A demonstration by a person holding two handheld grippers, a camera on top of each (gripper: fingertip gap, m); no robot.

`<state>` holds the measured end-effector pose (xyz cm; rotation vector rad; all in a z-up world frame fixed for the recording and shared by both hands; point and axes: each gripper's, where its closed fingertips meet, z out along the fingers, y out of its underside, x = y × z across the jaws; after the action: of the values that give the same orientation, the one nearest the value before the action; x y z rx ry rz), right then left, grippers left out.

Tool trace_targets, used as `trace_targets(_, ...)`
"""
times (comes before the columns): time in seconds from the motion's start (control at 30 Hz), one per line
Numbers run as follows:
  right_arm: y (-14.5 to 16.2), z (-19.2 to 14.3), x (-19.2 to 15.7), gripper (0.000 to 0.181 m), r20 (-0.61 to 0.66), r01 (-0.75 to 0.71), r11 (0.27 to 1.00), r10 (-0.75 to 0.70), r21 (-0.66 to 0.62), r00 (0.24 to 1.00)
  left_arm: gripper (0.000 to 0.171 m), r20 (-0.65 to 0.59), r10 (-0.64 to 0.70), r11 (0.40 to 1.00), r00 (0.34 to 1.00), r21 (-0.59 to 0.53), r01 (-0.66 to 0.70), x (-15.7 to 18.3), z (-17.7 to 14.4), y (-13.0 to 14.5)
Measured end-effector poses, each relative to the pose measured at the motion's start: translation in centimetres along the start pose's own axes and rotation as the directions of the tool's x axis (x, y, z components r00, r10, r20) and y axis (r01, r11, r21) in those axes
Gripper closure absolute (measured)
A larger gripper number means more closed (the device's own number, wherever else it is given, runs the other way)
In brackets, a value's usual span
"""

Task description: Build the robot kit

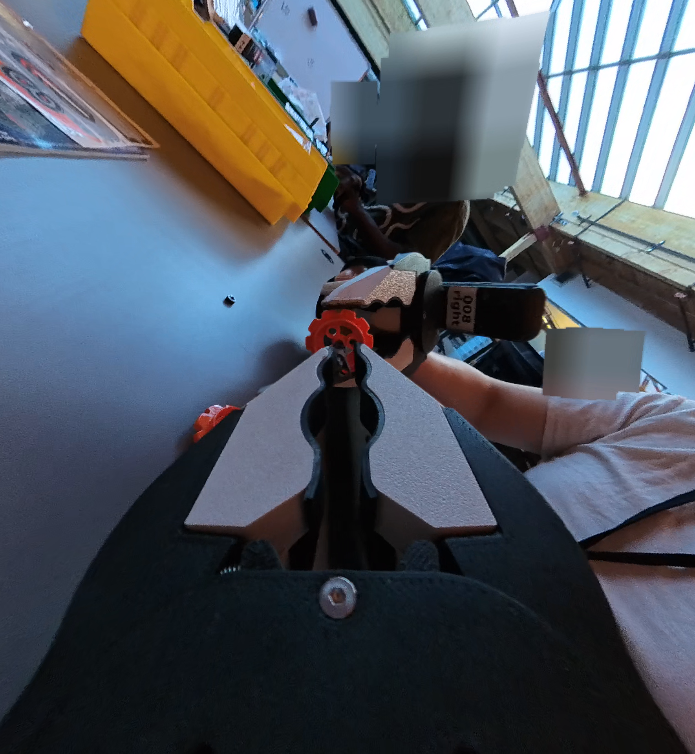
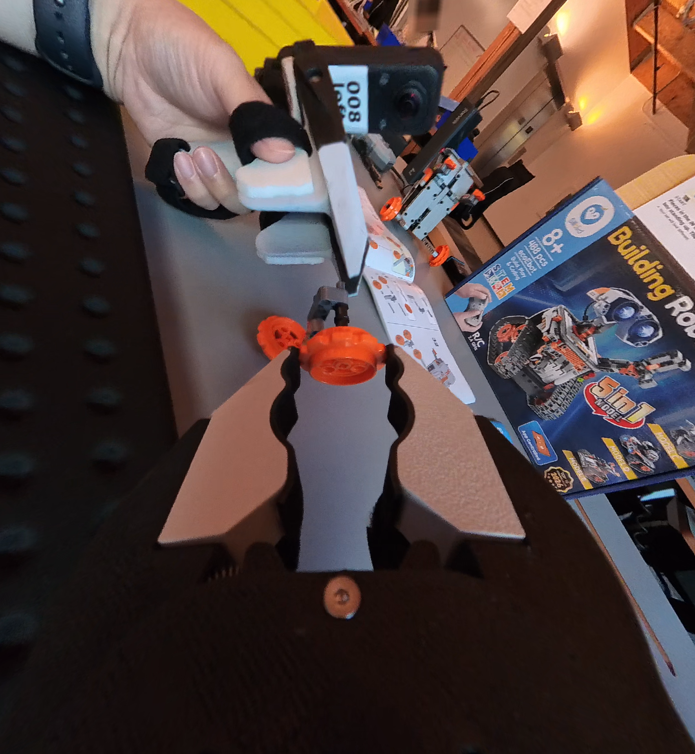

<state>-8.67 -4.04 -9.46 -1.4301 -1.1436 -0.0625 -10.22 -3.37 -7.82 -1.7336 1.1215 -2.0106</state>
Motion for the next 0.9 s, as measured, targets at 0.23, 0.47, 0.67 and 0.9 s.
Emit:
trace_targets(0.23, 0.3, 0.0, 0.3, 0.14, -0.036, 0.05, 0.998, -0.051, -0.036, 0.998, 0.161, 0.044, -0.01, 1.0, 0.999, -0.002, 0.01, -0.7, -0.2, 0.1)
trace_targets(0.47, -0.1, -0.1, 0.7, 0.14, -0.042, 0.044, 0.999, -0.045, -0.018, 0.998, 0.171, 0.016, 0.002, 1.0, 1.0, -0.025, -0.001, -0.3, 0.2, 0.2)
trace_targets(0.67, -0.9, -0.1, 3.3, 0.14, -0.001, 0.088, 0.996, -0.088, -0.007, 0.996, 0.171, 0.002, 0.033, 0.999, 0.999, -0.008, -0.033, 0.5, 0.5, -2.2)
trace_targets(0.9, -1.4, 0.7, 9.4, 0.14, -0.015, 0.04, 0.999, -0.039, 0.03, 0.999, 0.156, -0.008, 0.097, 0.995, 0.995, 0.026, -0.097, 0.6, 0.8, -8.1)
